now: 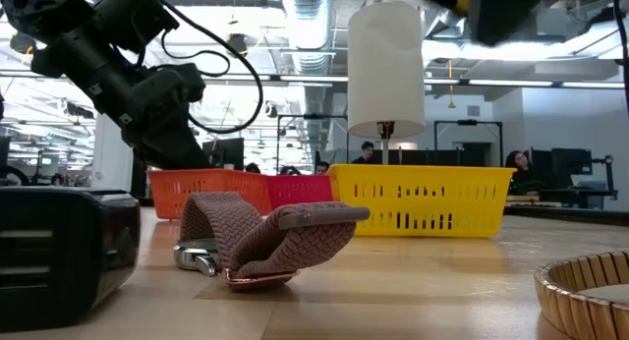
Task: Pick & Place Office items
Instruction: Put the gold wrist watch into the yellow bin
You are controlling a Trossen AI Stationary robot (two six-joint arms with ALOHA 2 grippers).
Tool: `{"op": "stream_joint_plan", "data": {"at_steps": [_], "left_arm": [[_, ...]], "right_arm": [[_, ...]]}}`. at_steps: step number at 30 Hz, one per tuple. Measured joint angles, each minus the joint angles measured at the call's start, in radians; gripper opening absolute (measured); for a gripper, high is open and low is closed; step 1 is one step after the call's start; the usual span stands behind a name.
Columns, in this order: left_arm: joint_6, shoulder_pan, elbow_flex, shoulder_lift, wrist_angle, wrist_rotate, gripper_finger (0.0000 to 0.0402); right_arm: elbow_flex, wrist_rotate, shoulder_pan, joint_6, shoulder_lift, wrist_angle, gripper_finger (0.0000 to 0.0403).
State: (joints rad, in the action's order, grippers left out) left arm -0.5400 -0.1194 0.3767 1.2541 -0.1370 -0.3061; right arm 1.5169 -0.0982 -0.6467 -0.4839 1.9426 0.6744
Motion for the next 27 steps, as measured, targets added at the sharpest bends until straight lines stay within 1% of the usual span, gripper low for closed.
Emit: {"op": "stream_joint_plan", "data": {"at_steps": [3,4,9,14,17,21,24,27], "left_arm": [[0.000,-0.005,0.000,0.000,-0.004,0.000,0.0186],[0.000,-0.006,0.000,0.000,-0.010,0.000,0.0186],[0.000,-0.006,0.000,0.000,-0.027,0.000,0.0186],[0.000,-0.010,0.000,0.000,-0.040,0.000,0.0186],[0.000,-0.022,0.000,0.000,-0.046,0.000,0.0186],[0.000,-0.037,0.000,0.000,-0.049,0.001,0.0186],[0.000,-0.044,0.000,0.000,-0.053,0.001,0.0186],[0.000,-0.044,0.000,0.000,-0.054,0.001,0.0186]], "right_arm": [[0.004,0.000,0.006,0.033,0.046,-0.037,0.0218],[0.003,0.000,0.008,0.039,0.059,-0.018,0.0215],[-0.001,0.079,0.027,0.050,0.152,0.011,0.0189],[0.002,0.097,0.043,0.050,0.203,0.014,0.0162],[0.004,0.100,0.052,0.058,0.203,0.022,0.0150],[0.003,0.097,0.054,0.110,0.203,0.023,0.0128],[0.003,0.093,0.054,0.145,0.203,0.025,0.0100],[0.002,0.094,0.054,0.151,0.203,0.026,0.0064]]}}
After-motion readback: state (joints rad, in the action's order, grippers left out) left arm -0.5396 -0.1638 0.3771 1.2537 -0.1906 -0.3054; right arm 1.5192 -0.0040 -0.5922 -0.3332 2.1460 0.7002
